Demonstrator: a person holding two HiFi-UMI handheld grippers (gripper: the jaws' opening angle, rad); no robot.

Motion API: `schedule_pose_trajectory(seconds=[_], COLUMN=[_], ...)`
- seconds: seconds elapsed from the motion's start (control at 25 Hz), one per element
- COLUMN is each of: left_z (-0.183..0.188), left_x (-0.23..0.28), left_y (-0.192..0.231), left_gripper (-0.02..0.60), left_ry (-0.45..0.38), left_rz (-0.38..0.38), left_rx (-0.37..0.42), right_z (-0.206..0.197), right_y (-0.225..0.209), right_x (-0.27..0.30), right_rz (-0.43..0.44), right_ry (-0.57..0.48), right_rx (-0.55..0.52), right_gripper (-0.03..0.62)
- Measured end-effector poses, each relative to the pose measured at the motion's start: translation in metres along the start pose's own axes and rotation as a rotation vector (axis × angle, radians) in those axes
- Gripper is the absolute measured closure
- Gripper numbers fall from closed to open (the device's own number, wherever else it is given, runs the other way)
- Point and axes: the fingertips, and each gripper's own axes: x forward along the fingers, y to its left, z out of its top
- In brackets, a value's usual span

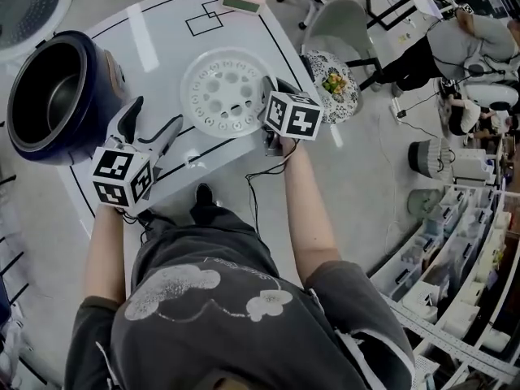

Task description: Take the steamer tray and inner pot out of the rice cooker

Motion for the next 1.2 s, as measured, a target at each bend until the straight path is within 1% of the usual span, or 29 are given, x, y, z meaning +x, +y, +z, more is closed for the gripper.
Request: schedule_pose_trajectory(seconds=[0.16, 0.32, 0.44, 0.72, 0.84, 1.0, 1.08, 1.12, 1.16, 1.2], left_z=[-0.016, -0.03, -0.04, -0.042, -0.043, -0.041, -0.04, -0.04, -0.04, -0.04], left_x=[0.001, -0.004, -0.008, -0.013, -0.015, -0.017, -0.019, -0.019, -0.019, -0.02], left_y=[0.005, 0.003, 0.001, 0.002, 0.003, 0.005, 0.007, 0.007, 0.007, 0.007], left_gripper=[0.189, 0.189, 0.189, 0.189, 0.189, 0.189, 0.189, 0.189, 0.189, 0.189], left_ry=[0.018, 0.038, 0.062, 0.063, 0.066, 0.063, 0.061, 0.06, 0.06, 0.06], left_rz=[0.05, 0.079, 0.094, 0.123, 0.129, 0.136, 0.138, 0.139, 0.138, 0.137], left_rx=[-0.023, -0.043, -0.047, -0.056, -0.061, -0.065, -0.067, -0.067, -0.067, -0.068], right_z=[-0.017, -0.028, -0.036, -0.045, -0.05, -0.053, -0.056, -0.057, -0.057, -0.057], right_y=[-0.006, -0.01, -0.012, -0.016, -0.017, -0.019, -0.018, -0.018, -0.018, -0.018], right_x=[0.014, 0.019, 0.024, 0.034, 0.038, 0.042, 0.043, 0.043, 0.043, 0.041], right_rz=[0.011, 0.014, 0.011, 0.008, -0.013, -0.02, -0.019, -0.016, -0.011, -0.008], right_ry=[0.011, 0.006, 0.013, 0.027, 0.035, 0.038, 0.048, 0.051, 0.051, 0.049], right_rx=[0.016, 0.038, 0.03, 0.018, -0.02, -0.059, -0.082, -0.089, -0.091, -0.092], right_gripper=[0.546, 0.545, 0.545, 0.545, 0.543, 0.535, 0.51, 0.472, 0.449, 0.442])
